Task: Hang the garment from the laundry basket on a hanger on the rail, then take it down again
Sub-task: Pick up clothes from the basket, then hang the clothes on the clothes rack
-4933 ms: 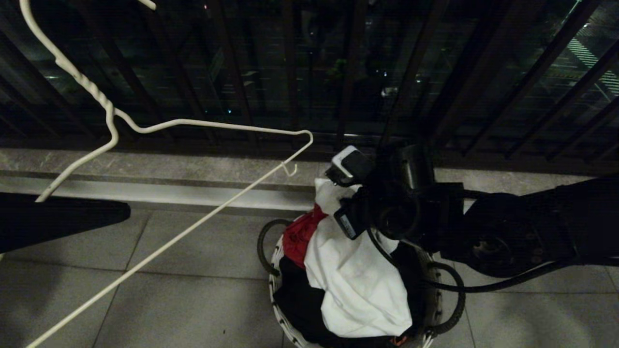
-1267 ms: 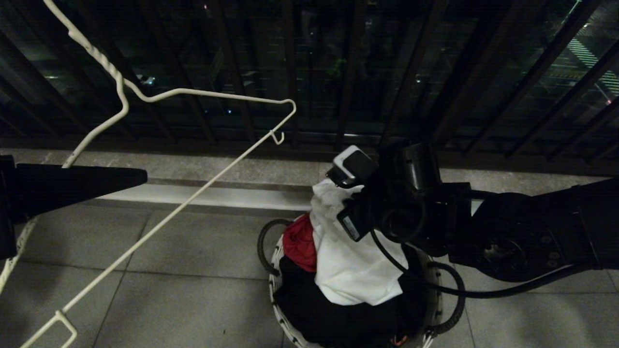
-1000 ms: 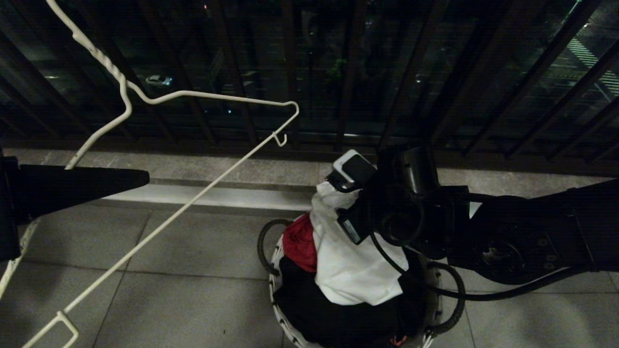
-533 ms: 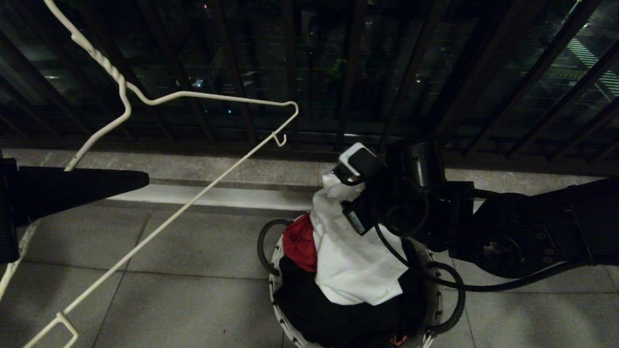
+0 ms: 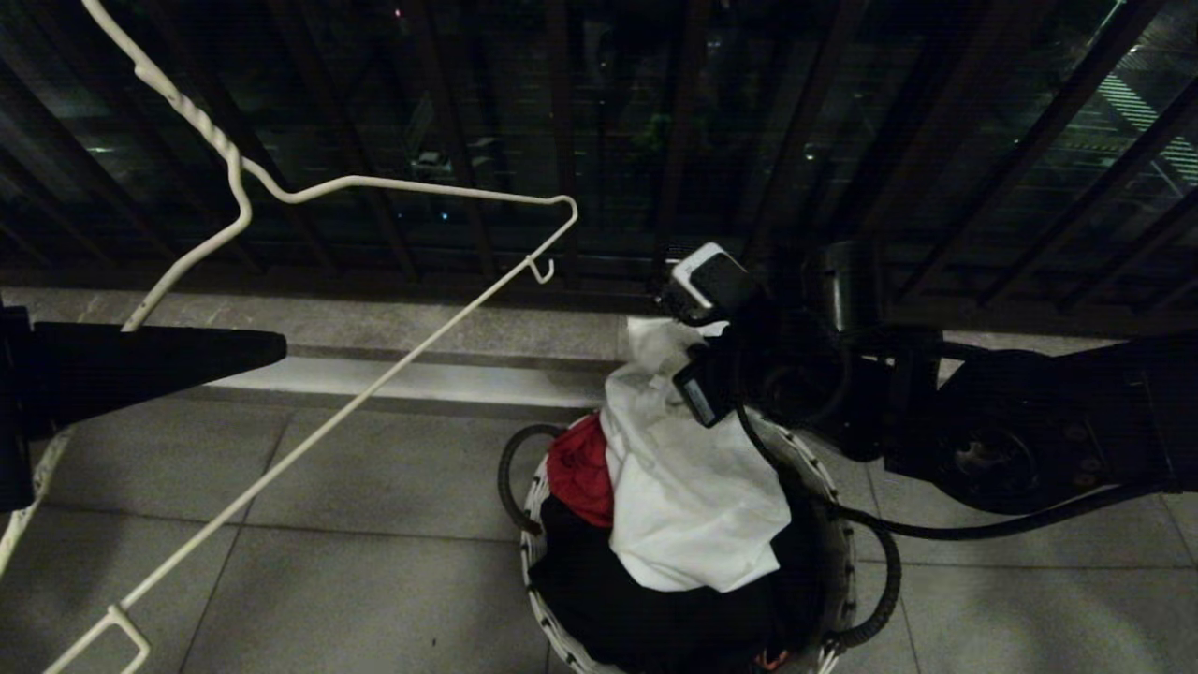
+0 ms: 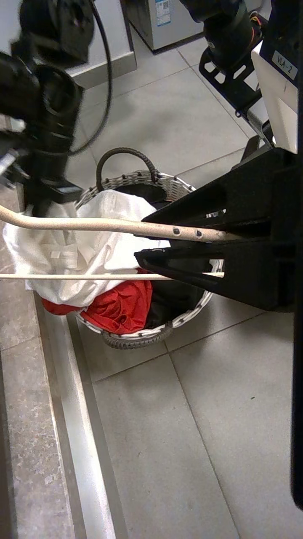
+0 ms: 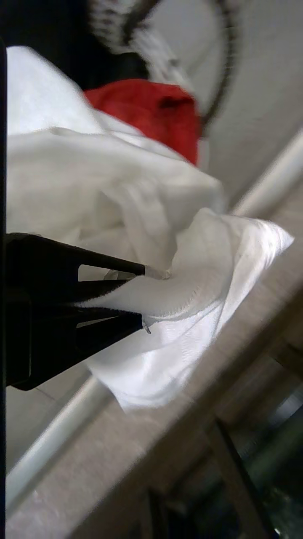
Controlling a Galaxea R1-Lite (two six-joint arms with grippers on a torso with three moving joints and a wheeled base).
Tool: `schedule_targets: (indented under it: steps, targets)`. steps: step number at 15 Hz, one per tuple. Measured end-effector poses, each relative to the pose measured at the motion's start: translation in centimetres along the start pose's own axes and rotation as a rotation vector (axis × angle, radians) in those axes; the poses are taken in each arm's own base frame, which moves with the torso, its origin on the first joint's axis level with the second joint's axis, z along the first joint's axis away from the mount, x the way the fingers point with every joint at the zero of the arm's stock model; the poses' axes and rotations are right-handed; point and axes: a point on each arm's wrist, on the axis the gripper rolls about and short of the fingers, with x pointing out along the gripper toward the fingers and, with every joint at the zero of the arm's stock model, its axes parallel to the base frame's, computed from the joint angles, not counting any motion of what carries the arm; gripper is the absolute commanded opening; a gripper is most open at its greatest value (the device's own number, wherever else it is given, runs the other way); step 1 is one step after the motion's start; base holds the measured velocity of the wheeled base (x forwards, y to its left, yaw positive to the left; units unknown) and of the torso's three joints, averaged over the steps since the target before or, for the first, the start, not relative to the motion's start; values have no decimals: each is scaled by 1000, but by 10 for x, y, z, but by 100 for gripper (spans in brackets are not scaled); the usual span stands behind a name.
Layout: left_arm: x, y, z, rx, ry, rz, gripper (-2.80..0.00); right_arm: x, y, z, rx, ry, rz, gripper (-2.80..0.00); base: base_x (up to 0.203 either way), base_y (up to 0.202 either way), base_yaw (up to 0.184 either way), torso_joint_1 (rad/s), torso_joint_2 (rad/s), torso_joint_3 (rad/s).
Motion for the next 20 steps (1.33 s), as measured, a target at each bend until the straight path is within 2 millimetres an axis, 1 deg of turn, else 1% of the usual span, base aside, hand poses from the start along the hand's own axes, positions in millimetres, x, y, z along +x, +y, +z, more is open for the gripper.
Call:
schedule_targets:
  steps: [5, 9, 12, 16, 18, 20]
  targets:
    - [-1, -2, -1, 2, 4, -17, -280, -18, -24, 44, 62, -158, -61, -280, 0, 0, 0, 0, 0, 0]
    - [-8, -9, -3, 16, 5, -129, -280, -29, -36, 68, 99, -239, -105, -280, 0, 0, 0, 0, 0, 0]
    - [-2, -10, -6, 9, 27, -154, -280, -35, -43, 84, 120, -290, -128, -280, 0, 0, 0, 0, 0, 0]
    - [6, -10, -10, 8, 61, -157, -280, -45, -47, 106, 150, -361, -147, -280, 0, 0, 0, 0, 0, 0]
    - [5, -10, -10, 12, 55, -142, -280, -51, -43, 114, 168, -387, -134, -280, 0, 0, 0, 0, 0, 0]
    - [0, -10, -8, 20, 33, -108, -280, -59, -38, 121, 214, -392, -100, -280, 0, 0, 0, 0, 0, 0]
